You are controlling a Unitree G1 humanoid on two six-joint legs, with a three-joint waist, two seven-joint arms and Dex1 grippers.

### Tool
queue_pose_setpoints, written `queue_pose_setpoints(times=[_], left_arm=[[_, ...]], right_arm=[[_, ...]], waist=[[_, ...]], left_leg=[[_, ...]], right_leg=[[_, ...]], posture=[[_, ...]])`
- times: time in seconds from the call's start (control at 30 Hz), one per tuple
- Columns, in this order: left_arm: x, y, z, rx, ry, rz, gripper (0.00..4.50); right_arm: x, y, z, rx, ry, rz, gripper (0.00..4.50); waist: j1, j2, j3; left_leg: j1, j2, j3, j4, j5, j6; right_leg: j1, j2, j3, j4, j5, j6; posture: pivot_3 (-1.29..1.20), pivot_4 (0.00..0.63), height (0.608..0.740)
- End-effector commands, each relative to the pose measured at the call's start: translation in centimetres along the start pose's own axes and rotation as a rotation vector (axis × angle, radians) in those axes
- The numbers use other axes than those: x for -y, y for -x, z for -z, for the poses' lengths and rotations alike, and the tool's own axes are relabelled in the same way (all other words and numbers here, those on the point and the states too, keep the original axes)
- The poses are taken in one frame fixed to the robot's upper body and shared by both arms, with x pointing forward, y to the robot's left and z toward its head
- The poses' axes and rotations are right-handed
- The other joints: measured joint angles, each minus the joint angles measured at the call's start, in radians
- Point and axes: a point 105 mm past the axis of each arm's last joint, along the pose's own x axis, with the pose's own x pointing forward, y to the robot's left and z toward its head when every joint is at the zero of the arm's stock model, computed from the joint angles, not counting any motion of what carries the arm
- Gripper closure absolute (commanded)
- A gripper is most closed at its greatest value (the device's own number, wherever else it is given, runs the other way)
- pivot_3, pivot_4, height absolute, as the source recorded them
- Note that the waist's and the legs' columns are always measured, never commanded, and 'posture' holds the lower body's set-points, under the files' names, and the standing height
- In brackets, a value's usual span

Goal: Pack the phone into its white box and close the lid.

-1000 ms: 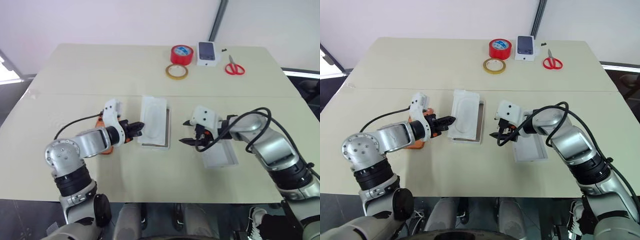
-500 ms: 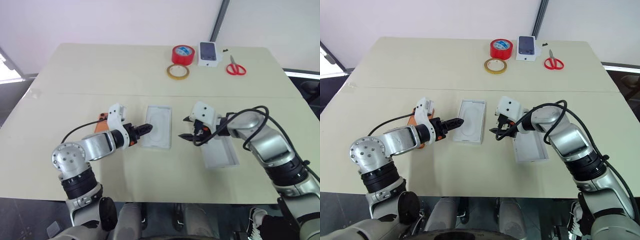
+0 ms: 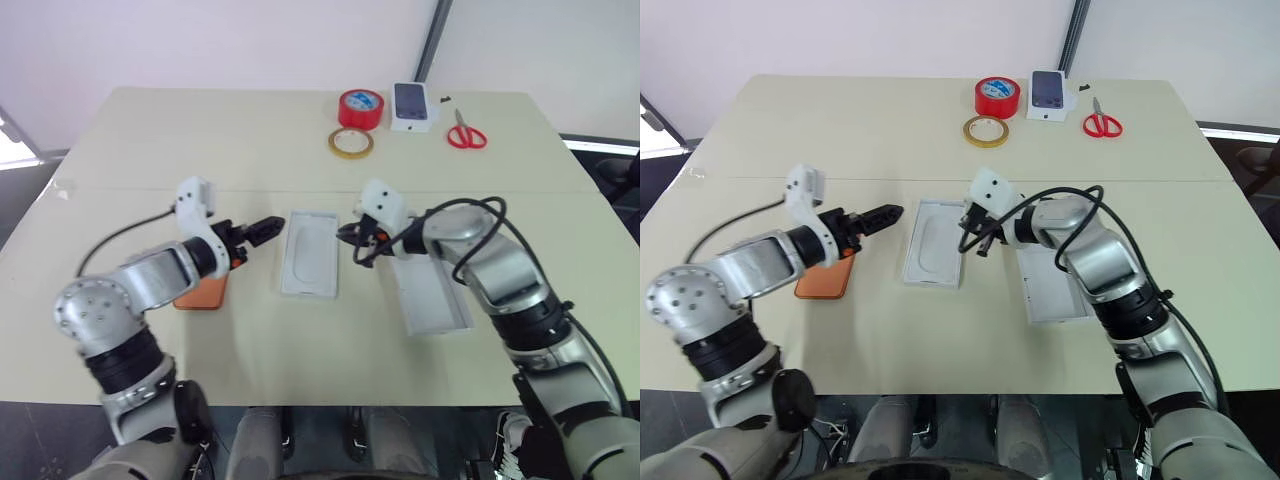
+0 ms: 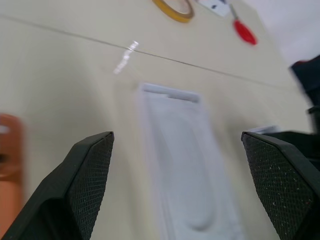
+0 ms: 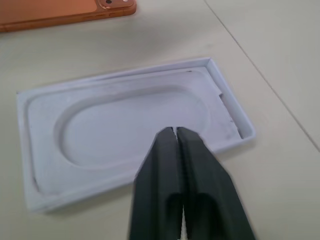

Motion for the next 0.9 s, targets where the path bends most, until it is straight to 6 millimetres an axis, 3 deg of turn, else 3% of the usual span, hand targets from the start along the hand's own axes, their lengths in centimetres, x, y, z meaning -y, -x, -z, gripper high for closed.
queue_pose_setpoints(times=[0.03, 0.27, 0.43, 0.53, 0.9], left_arm=[[0.5, 1.2, -0.4, 0.059, -0.222, 0.041, 0.21], [-0.6, 3.6, 2.7, -0.041, -0.463, 0.138, 0.21], [-0.3, 5.1, 4.0, -0.066, -0.474, 0.217, 0.21], [0.0, 5.7, 4.6, -0.074, -0.468, 0.249, 0.21], [0.3, 6.1, 5.7, -0.098, -0.468, 0.255, 0.21]], right_arm=[[0.6, -1.5, -1.2, -0.008, 0.023, 0.07, 4.46], [0.5, -4.6, -1.2, -0.035, 0.052, 0.108, 4.46], [0.3, -6.1, -0.6, -0.065, 0.074, 0.121, 4.46], [0.5, -6.6, -0.3, -0.072, 0.076, 0.139, 4.46], [1.6, -6.8, -0.3, -0.051, 0.126, 0.233, 4.46]], waist=[[-0.006, 0.0, 0.0], [-0.01, 0.001, 0.0], [-0.013, 0.001, 0.0], [-0.013, 0.001, 0.0], [-0.016, 0.001, 0.0]], left_leg=[[0.0, 0.0, 0.001, -0.001, -0.001, -0.003], [-0.003, 0.001, 0.002, -0.004, -0.001, -0.005], [-0.012, 0.001, 0.004, -0.007, 0.0, -0.006], [-0.019, 0.001, 0.003, -0.007, 0.001, -0.008], [-0.018, 0.002, 0.003, -0.003, 0.002, -0.008]], right_leg=[[-0.002, -0.001, 0.0, 0.0, 0.0, 0.0], [-0.011, -0.005, 0.001, -0.001, 0.001, -0.002], [-0.022, -0.005, 0.003, -0.001, 0.002, -0.003], [-0.026, -0.005, 0.004, 0.001, 0.002, -0.003], [-0.023, -0.001, 0.003, 0.001, 0.003, -0.005]], posture=[[0.0, 0.15, 0.74], [0.0, 0.15, 0.74], [0.0, 0.15, 0.74], [0.0, 0.15, 0.74], [0.0, 0.15, 0.74]])
